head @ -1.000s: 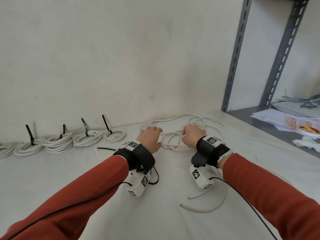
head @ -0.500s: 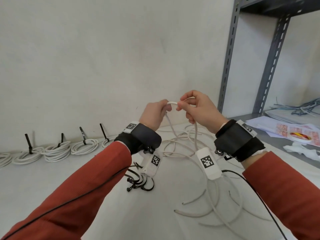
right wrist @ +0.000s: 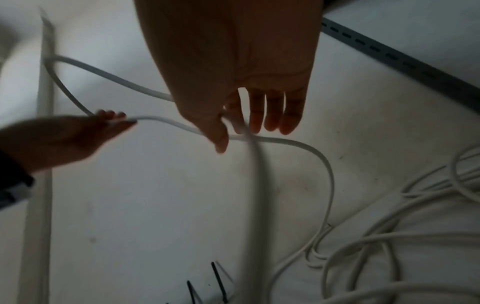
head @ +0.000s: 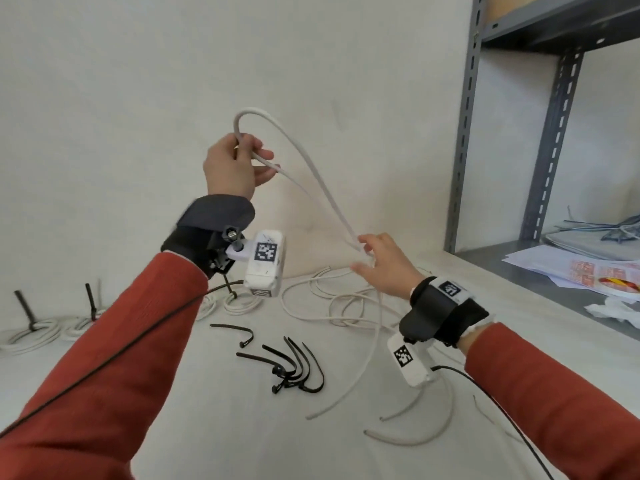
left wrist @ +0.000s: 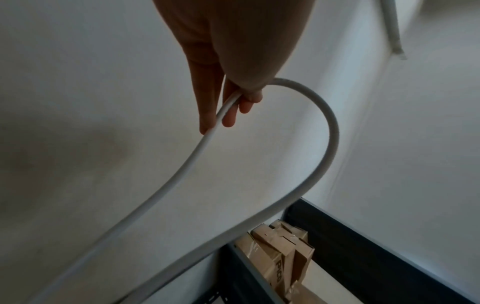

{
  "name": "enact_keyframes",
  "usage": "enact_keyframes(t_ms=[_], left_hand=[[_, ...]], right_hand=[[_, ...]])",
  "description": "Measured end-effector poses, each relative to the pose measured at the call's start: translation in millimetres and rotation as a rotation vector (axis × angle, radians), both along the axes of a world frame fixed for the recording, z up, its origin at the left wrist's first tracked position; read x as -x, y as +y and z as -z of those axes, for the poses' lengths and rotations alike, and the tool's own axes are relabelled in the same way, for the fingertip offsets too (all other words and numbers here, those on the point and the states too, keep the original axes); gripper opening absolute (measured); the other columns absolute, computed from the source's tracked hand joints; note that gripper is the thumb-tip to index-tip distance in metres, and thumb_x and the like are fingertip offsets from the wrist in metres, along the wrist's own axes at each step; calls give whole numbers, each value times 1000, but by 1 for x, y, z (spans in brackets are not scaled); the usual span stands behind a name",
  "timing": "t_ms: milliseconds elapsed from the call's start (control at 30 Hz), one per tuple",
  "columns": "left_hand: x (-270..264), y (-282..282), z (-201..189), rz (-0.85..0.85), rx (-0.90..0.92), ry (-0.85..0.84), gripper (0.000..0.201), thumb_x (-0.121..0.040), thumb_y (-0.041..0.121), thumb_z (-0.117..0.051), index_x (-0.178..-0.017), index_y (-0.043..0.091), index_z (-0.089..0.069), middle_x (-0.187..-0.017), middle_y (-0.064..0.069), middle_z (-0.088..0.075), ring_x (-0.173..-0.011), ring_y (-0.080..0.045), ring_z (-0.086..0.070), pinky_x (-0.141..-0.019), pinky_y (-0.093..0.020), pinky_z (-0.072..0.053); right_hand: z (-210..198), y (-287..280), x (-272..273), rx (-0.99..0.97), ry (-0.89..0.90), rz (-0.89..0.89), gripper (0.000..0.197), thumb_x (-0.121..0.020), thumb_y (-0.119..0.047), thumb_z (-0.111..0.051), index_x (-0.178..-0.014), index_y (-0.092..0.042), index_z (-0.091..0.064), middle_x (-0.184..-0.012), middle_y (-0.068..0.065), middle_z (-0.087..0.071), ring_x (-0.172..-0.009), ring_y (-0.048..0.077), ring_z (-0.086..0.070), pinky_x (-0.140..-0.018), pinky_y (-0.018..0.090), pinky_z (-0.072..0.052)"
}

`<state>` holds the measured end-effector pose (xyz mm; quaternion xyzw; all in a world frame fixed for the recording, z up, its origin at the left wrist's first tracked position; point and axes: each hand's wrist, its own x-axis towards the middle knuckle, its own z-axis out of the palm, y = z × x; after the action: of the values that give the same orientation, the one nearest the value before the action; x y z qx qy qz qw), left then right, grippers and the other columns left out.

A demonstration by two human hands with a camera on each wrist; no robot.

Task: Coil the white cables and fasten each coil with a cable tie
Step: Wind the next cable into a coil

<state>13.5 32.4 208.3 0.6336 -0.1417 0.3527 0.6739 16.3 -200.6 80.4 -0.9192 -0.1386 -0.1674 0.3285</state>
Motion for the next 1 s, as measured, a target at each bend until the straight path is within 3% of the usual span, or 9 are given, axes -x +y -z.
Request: enact_keyframes(t_ms=[67,167,300,433,533,733,833,900,1000], left_hand=[[4,14,-2,-1,7,-7,27,-102,15,-39,-79,11,-54,-80,-11,-66,-61,-21,-70,-62,-27,-57],[11,33,-6,5,45,-31,26,-101,15,-40,-79,11,-54,-77,-8,-66,-61,-20,-69,-65,-28,-57],[24,66,-15,-21,195,-69,25,-101,12,-38,-81,9,-52,-80,-10,-65,-68,-26,-69,-68,-31,-58],[33,114,-12,-113,251,-103,25,-102,14,-38,-82,10,-51,-81,-9,-64,-67,-22,-70,-70,-31,-58],[39,149,3,-193,200,-72,26,-101,16,-38,-80,12,-52,-75,-2,-68,-64,-19,-70,-70,-30,-58],[52,227,46,-377,22,146,22,-97,18,-47,-78,18,-59,-85,-6,-65,-56,-11,-69,-64,-24,-59],[64,254,69,-446,-117,257,18,-96,20,-53,-80,20,-62,-80,-3,-66,-52,-5,-66,-54,-14,-54],[74,269,87,-450,-191,317,16,-95,20,-56,-81,20,-64,-74,-1,-68,-51,-4,-65,-52,-12,-52],[91,293,114,-473,-296,408,11,-91,14,-61,-82,18,-65,-83,-17,-65,-52,-3,-65,-51,-11,-51]], right_hand=[[9,9,-9,70,56,-10,66,-86,-33,-67,-144,-21,-37,-137,10,-35,-131,25,-35,-107,31,-29],[17,26,-26,189,84,61,49,-90,-36,-58,-137,-29,-45,-138,6,-37,-132,30,-28,-105,41,-31],[20,37,-41,372,189,174,32,-96,-38,-43,-114,-22,-65,-127,7,-53,-121,30,-43,-98,44,-36],[21,32,-48,302,211,56,26,-97,-29,-46,-102,-17,-69,-115,10,-61,-112,31,-55,-92,36,-41],[5,33,-47,210,137,-11,26,-98,-17,-44,-99,-11,-69,-111,11,-63,-106,29,-57,-83,28,-37],[-66,46,-34,-63,-148,-95,21,-97,-15,-42,-85,-15,-59,-63,4,-61,-58,17,-58,-52,10,-41],[-104,61,-25,-155,-250,-166,21,-97,-17,-47,-91,-13,-66,-63,-7,-47,-48,10,-50,-45,19,-48],[-124,74,-15,-126,-303,-210,24,-98,-23,-50,-91,-10,-69,-53,-14,-47,-45,4,-47,-41,15,-41],[-141,96,0,-62,-280,-307,27,-95,-35,-56,-82,-15,-69,-44,-16,-48,-40,-1,-43,-41,11,-31]])
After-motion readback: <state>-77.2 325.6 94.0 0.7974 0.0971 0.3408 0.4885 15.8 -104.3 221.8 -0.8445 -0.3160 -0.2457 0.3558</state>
